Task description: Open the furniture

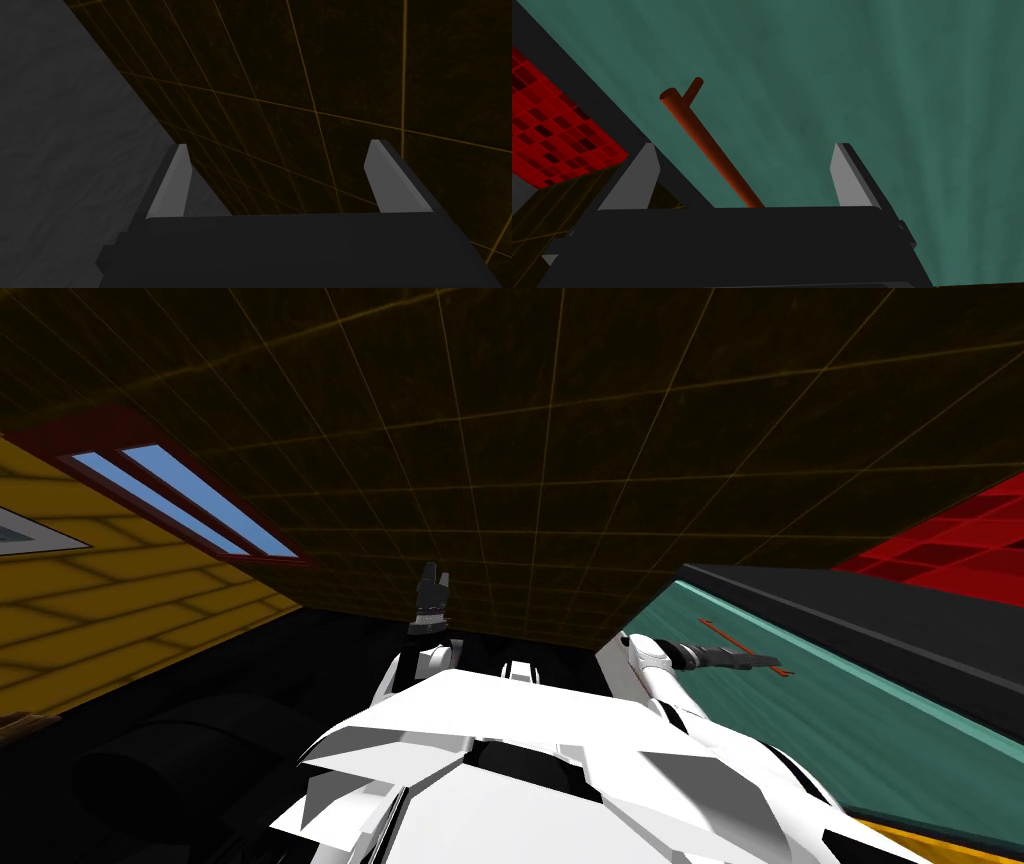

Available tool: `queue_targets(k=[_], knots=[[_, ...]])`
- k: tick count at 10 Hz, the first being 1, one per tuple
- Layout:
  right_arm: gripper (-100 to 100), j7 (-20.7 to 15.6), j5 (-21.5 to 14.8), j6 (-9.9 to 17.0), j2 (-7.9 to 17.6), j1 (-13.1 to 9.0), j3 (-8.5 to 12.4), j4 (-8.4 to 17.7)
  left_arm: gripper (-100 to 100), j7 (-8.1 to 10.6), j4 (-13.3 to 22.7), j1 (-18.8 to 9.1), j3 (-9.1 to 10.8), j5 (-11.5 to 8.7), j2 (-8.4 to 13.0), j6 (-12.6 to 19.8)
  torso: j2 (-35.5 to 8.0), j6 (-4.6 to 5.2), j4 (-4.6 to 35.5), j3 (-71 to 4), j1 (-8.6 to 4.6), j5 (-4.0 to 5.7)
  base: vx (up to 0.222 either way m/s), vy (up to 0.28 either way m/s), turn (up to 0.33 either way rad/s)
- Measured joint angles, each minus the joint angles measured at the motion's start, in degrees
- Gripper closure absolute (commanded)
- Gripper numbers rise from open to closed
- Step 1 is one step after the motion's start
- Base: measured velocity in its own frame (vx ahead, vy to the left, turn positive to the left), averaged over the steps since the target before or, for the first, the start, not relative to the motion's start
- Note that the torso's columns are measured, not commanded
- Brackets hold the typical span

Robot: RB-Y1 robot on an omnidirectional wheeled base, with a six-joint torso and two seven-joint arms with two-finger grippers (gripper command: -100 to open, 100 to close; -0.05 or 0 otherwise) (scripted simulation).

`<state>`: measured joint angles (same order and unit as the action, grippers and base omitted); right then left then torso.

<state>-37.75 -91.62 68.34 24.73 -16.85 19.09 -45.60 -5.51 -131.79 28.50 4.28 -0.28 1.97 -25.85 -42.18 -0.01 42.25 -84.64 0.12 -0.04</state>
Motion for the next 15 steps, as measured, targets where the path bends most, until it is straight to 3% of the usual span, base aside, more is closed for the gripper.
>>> queue_targets(k=[2, 4, 11, 13, 14, 15], knots=[[-100, 2.1, 2.6, -0.1, 2.1, 0.4, -2.7, 1.8, 0, 0.00, 0.0, 0.0, 0.00, 0.0, 0.0, 0.0, -0.1, 0.03, 0.0, 0.0, -0.15, 0.05, 0.056, 0.044, 0.005], [-100, 3.1, 5.7, -0.2, 3.4, 1.2, -5.5, 1.6, 0, 0.00, 0.0, 0.0, 0.00, 0.0, 0.0, 0.0, -0.2, 0.01, 0.1, 0.1, -0.17, 0.05, 0.029, 0.038, 0.007], [-100, 9.6, 17.1, -0.9, 11.4, 3.4, -16.6, 6.1, 0, 0.00, 0.0, 0.0, 0.00, 0.0, 0.0, 0.0, -0.1, 0.03, 0.0, 0.1, -0.09, 0.03, 0.044, 0.040, 0.002], [-100, 10.7, 20.5, -1.0, 12.9, 4.1, -19.5, 6.2, 0, 0.00, 0.0, 0.0, 0.00, 0.0, 0.0, 0.0, -0.2, 0.01, 0.0, 0.1, -0.17, 0.05, 0.033, 0.038, 0.005], [-100, 12.6, 21.8, -1.4, 14.6, 3.3, -21.5, 9.2, 0, 0.00, 0.0, 0.0, 0.00, 0.0, 0.0, 0.0, -0.1, 0.02, 0.0, 0.1, -0.10, 0.03, 0.043, 0.048, 0.001], [-100, 13.2, 23.7, -1.3, 15.7, 4.5, -23.2, 8.2, 0, 0.00, 0.0, 0.0, 0.00, 0.0, 0.0, 0.0, -0.1, 0.02, 0.0, 0.1, -0.10, 0.04, 0.021, 0.019, -0.004]])
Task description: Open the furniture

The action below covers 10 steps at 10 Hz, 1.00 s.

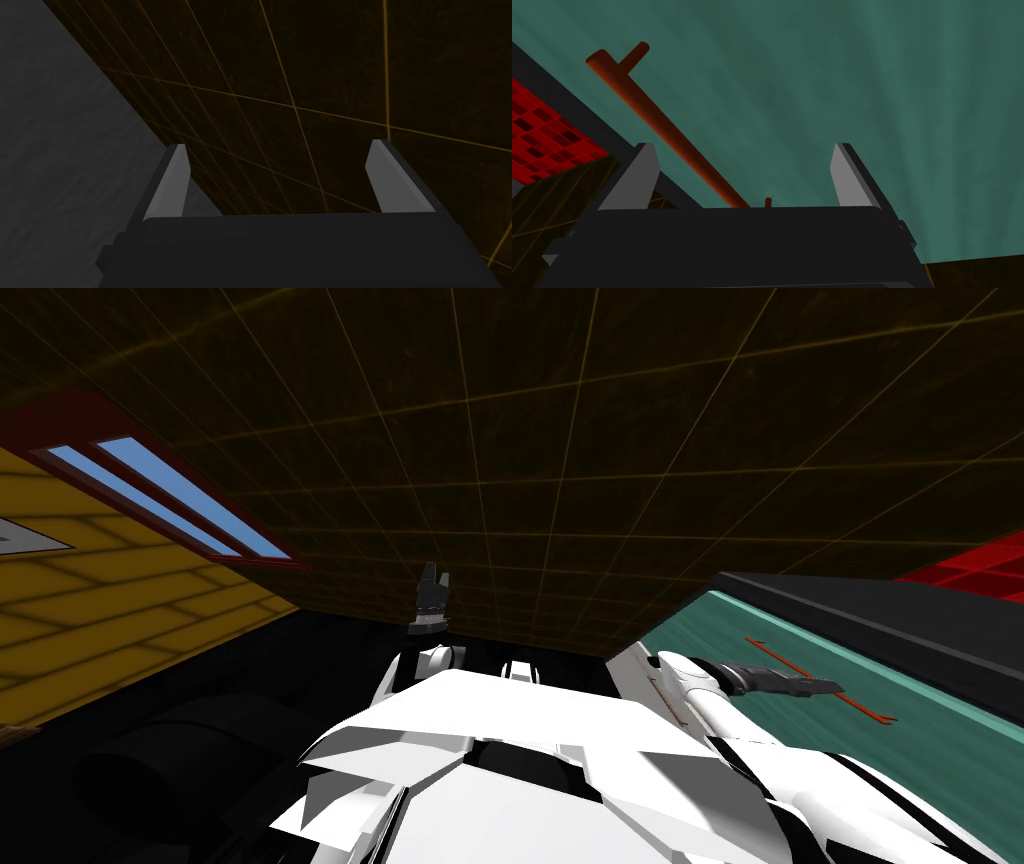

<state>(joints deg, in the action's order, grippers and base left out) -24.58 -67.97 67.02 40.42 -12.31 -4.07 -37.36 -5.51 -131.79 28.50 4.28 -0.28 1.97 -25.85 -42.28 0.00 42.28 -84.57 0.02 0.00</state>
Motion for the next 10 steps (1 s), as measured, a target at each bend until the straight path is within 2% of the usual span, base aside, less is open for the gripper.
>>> queue_targets(k=[1, 3, 4, 5, 6, 7, 8, 10], knots=[[-100, -0.1, 1.7, 0.2, 0.4, 0.6, -1.1, -0.7, 0, 0.00, 0.0, 0.0, 0.00, 0.0, 0.0, 0.0, 0.0, -0.01, 0.0, 0.0, -0.08, 0.02, 0.048, 0.043, 0.014], [-100, 2.1, 5.3, 0.0, 3.1, 1.6, -4.4, 0.6, 0, 0.00, 0.0, 0.0, 0.00, 0.0, 0.0, 0.0, 0.0, -0.02, 0.0, 0.0, 0.01, -0.01, 0.040, 0.034, -0.003], [-100, 2.5, 6.8, 0.0, 3.5, 1.6, -5.6, 0.8, 0, 0.00, 0.0, 0.0, 0.00, 0.0, 0.0, 0.0, 0.0, -0.02, 0.0, 0.0, -0.05, 0.01, 0.057, 0.051, 0.018], [-100, 3.3, 8.8, 0.3, 5.2, 3.4, -7.0, 0.0, 0, 0.00, 0.0, 0.0, 0.00, 0.0, 0.0, 0.0, 0.0, 0.02, 0.0, 0.0, 0.03, -0.01, 0.055, 0.047, -0.011], [-100, 4.7, 10.4, -0.1, 6.2, 2.6, -8.9, 2.3, 0, 0.00, 0.0, 0.0, 0.00, 0.0, 0.0, 0.0, 0.0, -0.03, 0.0, 0.0, 0.01, -0.01, 0.021, 0.019, 0.002], [-100, 5.2, 11.8, -0.3, 6.7, 2.4, -10.3, 2.8, 0, 0.00, 0.0, 0.0, 0.00, 0.0, 0.0, 0.0, -0.1, -0.01, 0.0, 0.0, -0.08, 0.02, 0.042, 0.040, 0.015], [-100, 6.3, 13.5, -0.5, 8.3, 2.7, -12.0, 3.8, 0, 0.00, 0.0, 0.0, 0.00, 0.0, 0.0, 0.0, 0.0, 0.01, 0.0, 0.0, -0.01, 0.00, 0.049, 0.044, -0.002], [-100, 7.1, 17.0, -0.4, 10.2, 3.8, -14.8, 3.3, 0, 0.00, 0.0, 0.0, 0.00, 0.0, 0.0, 0.0, 0.0, -0.02, 0.0, 0.0, -0.04, 0.01, 0.034, 0.040, 0.004]])
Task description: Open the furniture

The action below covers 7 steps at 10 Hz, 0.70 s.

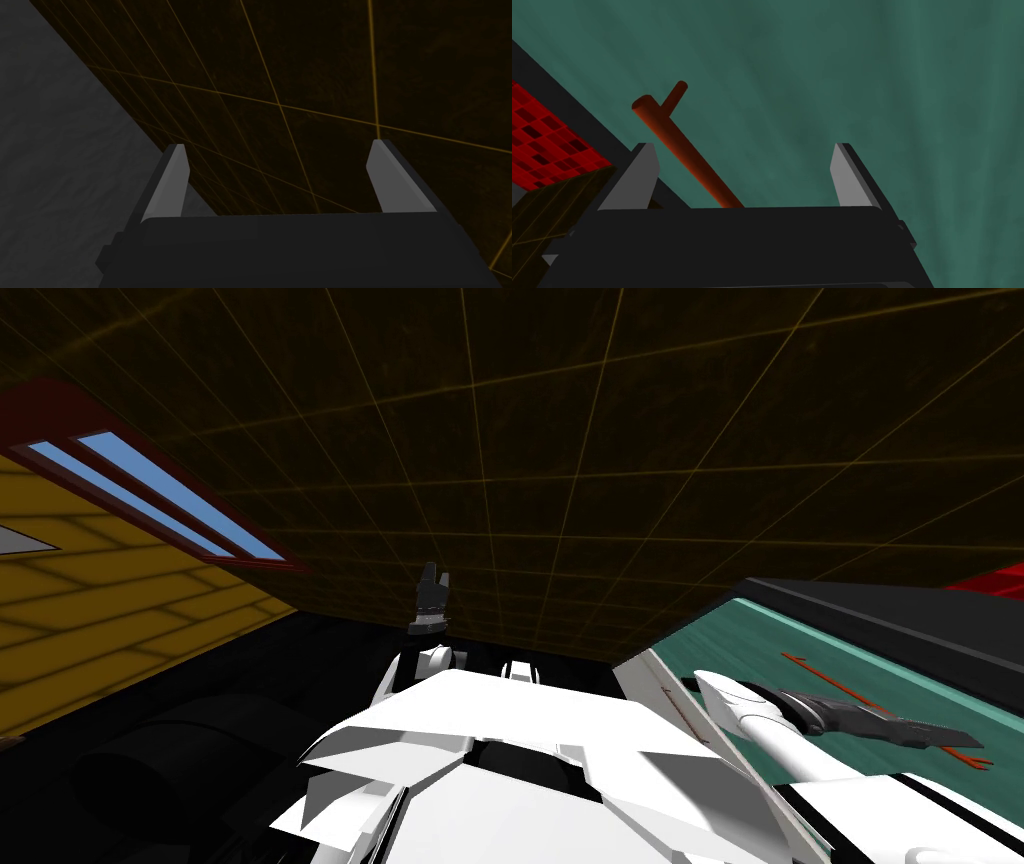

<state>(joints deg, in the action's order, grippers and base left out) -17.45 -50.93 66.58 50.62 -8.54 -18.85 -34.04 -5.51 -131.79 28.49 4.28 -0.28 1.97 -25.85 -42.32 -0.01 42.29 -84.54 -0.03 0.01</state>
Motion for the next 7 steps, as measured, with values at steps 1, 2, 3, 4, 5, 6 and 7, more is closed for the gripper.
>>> queue_targets(k=[1, 2, 3, 4, 5, 6, 7], knots=[[-100, 3.1, 0.4, -1.5, 0.4, -2.6, -2.7, 6.6, 0, 0.00, 0.0, 0.0, 0.00, 0.0, 0.0, 0.0, 0.1, 0.03, 0.0, -0.1, 0.07, -0.05, 0.052, 0.067, 0.018], [-100, 3.7, 2.3, -1.3, 2.1, -0.5, -4.4, 4.5, 0, 0.00, 0.0, 0.0, 0.00, 0.0, 0.0, 0.0, 0.0, 0.09, 0.0, -0.1, 0.02, -0.14, 0.027, 0.022, -0.017], [-100, 2.9, 4.3, -0.3, 3.0, 0.8, -5.1, 2.2, 0, 0.00, 0.0, 0.0, 0.00, 0.0, 0.0, 0.0, 0.0, 0.03, 0.0, 0.0, -0.09, -0.03, 0.009, 0.005, -0.003], [100, 2.8, 4.5, -0.2, 3.0, 0.9, -5.1, 2.0, 0, 0.00, 0.0, 0.0, 0.00, 0.0, 0.0, 0.0, 0.0, 0.01, 0.0, 0.0, -0.11, 0.02, -0.044, -0.041, -0.007], [100, 1.3, 3.5, 0.4, 1.9, 1.3, -3.2, -0.4, 0, 0.00, 0.0, 0.0, 0.01, 0.0, 0.0, 0.0, -0.1, 0.01, 0.0, 0.1, -0.18, 0.05, -0.058, -0.060, -0.020], [100, 1.0, 1.3, 0.2, 0.6, -0.3, -2.0, 1.5, 0, 0.00, 0.0, 0.0, 0.00, 0.0, 0.0, 0.0, 0.1, -0.10, -0.1, 0.1, -0.71, 0.51, -0.068, -0.076, -0.016], [100, -0.5, -0.1, 0.5, -0.6, 0.0, 0.0, -0.7, 0, 0.00, 0.0, 0.0, 0.01, 0.0, 0.0, 0.0, 0.2, -0.17, -0.1, 0.0, -0.90, 0.62, -0.065, -0.066, 0.000]])
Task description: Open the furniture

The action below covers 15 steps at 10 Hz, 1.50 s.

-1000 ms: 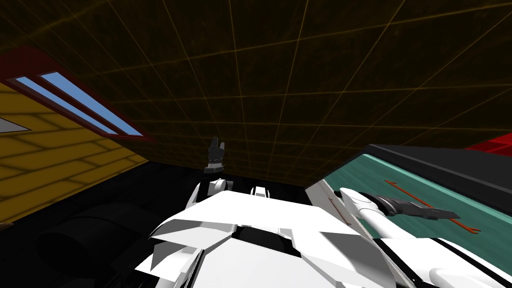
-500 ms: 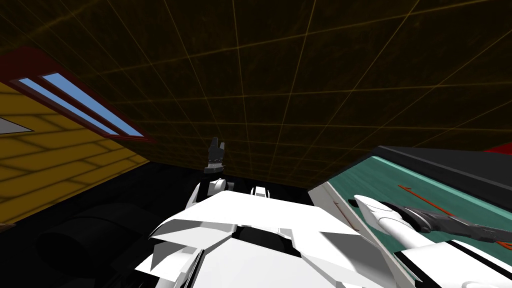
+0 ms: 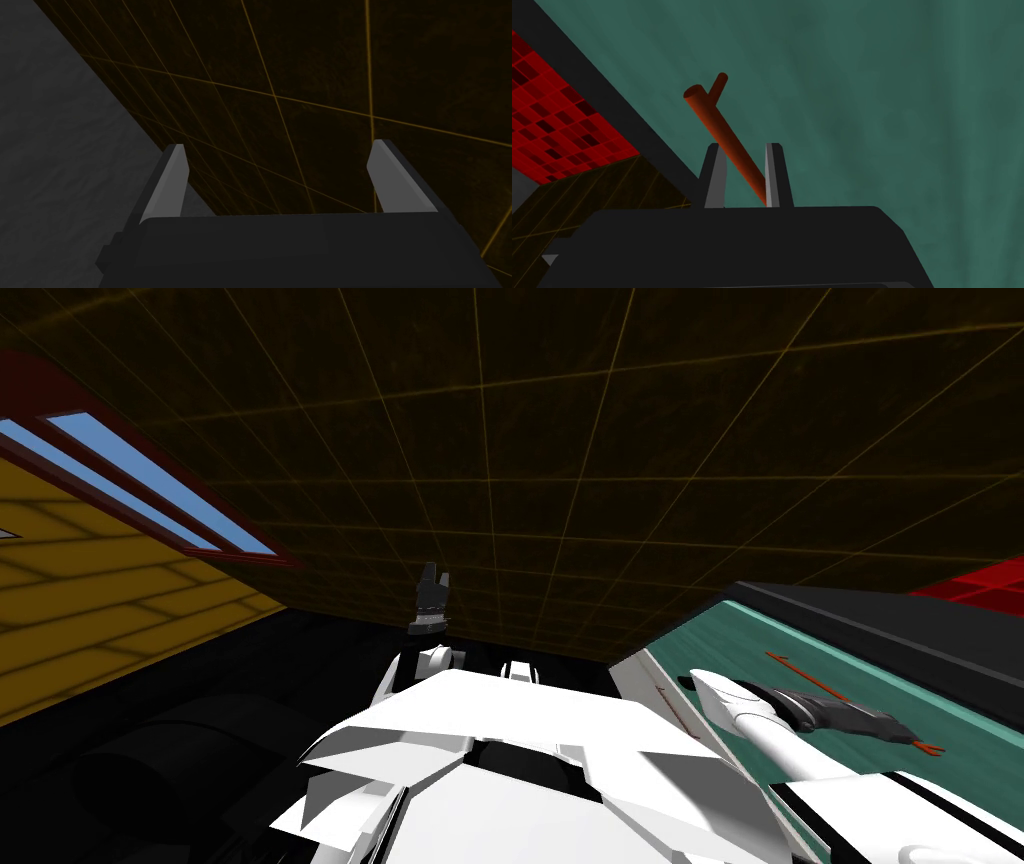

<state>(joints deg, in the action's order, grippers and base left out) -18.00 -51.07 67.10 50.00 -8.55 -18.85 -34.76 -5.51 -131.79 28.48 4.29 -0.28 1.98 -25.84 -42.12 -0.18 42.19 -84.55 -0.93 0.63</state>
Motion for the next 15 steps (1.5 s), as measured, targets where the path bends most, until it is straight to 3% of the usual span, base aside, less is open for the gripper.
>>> queue_targets(k=[1, 4, 6, 7, 9, 11, 15], knots=[[100, -1.5, -1.6, 0.3, -1.1, -0.5, 2.0, -0.9, 0, 0.00, 0.0, 0.0, 0.00, 0.0, 0.0, 0.0, 0.2, -0.03, -0.1, -0.1, 0.09, 0.09, -0.042, -0.033, 0.012], [100, -2.8, -7.5, 0.0, -4.6, -3.0, 6.4, 0.4, 0, 0.00, 0.0, 0.0, 0.00, 0.0, 0.0, 0.0, 0.3, -0.14, -0.2, -0.1, 0.01, 0.30, -0.048, -0.037, -0.011], [100, -4.9, -10.5, 0.3, -6.3, -3.4, 9.4, -1.1, 0, 0.00, 0.0, 0.0, 0.00, 0.0, 0.0, 0.0, 0.4, -0.27, -0.2, -0.2, 0.03, 0.26, -0.048, -0.050, -0.020], [100, -4.7, -12.9, -0.2, -7.6, -5.0, 10.8, 0.8, 0, 0.00, 0.0, 0.0, 0.00, 0.0, 0.0, 0.0, 0.5, -0.32, -0.2, -0.2, -0.03, 0.33, -0.027, -0.024, 0.031], [100, -5.8, -14.4, 0.3, -8.3, -3.9, 12.8, -1.3, 0, 0.00, 0.0, 0.0, -0.01, 0.0, 0.0, 0.0, 0.5, -0.17, -0.3, -0.3, 0.05, 0.31, 0.002, 0.002, -0.008], [100, -5.7, -14.6, 0.4, -8.4, -4.0, 13.0, -1.5, 0, 0.00, 0.0, 0.0, -0.01, 0.0, 0.0, 0.0, 0.5, -0.25, -0.3, -0.2, 0.04, 0.28, -0.014, -0.018, -0.025], [100, -10.8, -21.8, 1.0, -13.4, -5.2, 20.2, -5.5, 0, 0.00, 0.0, 0.0, -0.01, 0.0, 0.0, 0.0, 0.5, -0.33, -0.3, -0.3, 0.16, 0.23, -0.058, -0.052, 0.012]])
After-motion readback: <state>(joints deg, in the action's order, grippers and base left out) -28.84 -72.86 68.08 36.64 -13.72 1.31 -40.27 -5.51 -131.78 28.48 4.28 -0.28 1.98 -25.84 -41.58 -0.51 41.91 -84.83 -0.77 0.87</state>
